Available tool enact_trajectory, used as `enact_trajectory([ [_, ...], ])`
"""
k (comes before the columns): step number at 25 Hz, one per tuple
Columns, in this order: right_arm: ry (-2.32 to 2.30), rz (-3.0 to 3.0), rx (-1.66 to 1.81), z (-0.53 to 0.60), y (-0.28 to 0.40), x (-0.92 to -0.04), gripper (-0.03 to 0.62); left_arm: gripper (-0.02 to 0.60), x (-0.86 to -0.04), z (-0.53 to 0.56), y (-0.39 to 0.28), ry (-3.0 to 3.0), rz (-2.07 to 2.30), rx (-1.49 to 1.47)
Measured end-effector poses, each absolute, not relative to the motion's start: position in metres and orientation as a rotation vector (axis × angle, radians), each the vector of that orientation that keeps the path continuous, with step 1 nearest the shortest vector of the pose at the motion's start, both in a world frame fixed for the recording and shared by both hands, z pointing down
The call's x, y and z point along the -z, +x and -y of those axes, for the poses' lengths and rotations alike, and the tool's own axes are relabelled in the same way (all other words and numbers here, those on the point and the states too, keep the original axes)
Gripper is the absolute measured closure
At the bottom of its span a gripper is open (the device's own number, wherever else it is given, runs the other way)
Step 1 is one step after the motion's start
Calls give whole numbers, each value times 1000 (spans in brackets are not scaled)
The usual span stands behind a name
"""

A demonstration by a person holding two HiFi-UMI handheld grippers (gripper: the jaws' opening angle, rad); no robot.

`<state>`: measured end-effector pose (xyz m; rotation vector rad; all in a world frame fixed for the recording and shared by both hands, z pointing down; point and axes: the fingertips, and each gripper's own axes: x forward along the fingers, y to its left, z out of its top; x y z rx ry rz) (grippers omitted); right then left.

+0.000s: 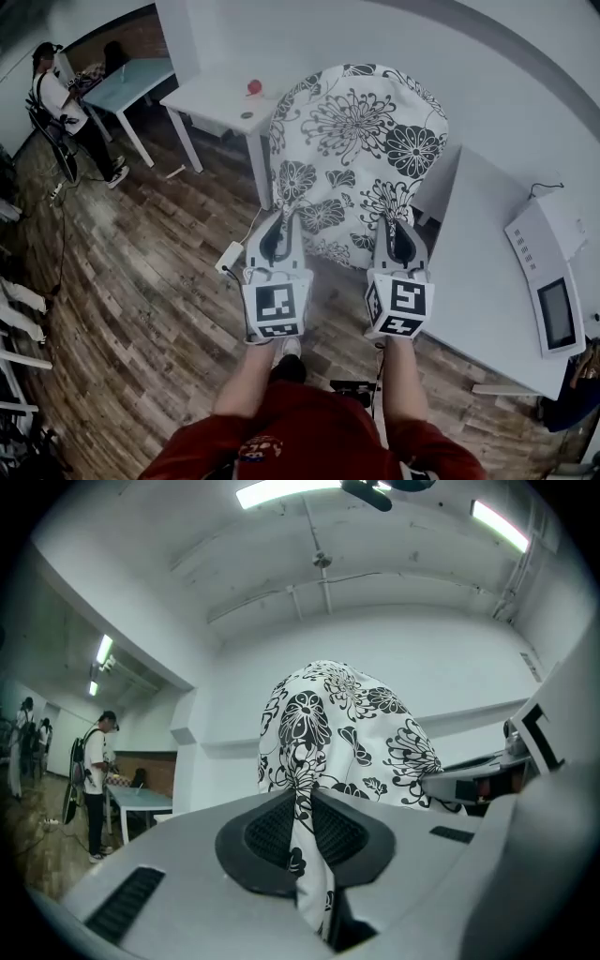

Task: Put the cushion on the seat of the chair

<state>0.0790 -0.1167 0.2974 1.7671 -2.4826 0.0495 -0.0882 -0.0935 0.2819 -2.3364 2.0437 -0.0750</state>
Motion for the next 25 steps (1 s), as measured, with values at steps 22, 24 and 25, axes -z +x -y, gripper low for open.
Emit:
enact_trajectory([
  [22, 1855, 2423, -11, 112, 75, -294, 546, 535, -280, 98, -92, -2396, -1963, 28],
  [24, 1858, 2421, -9, 113, 74, -295, 546, 536, -281, 100, -92, -2398, -1960, 26],
  [25, 1861, 2421, -8, 114, 75, -295, 546, 535, -281, 101, -91, -2399, -1958, 25],
])
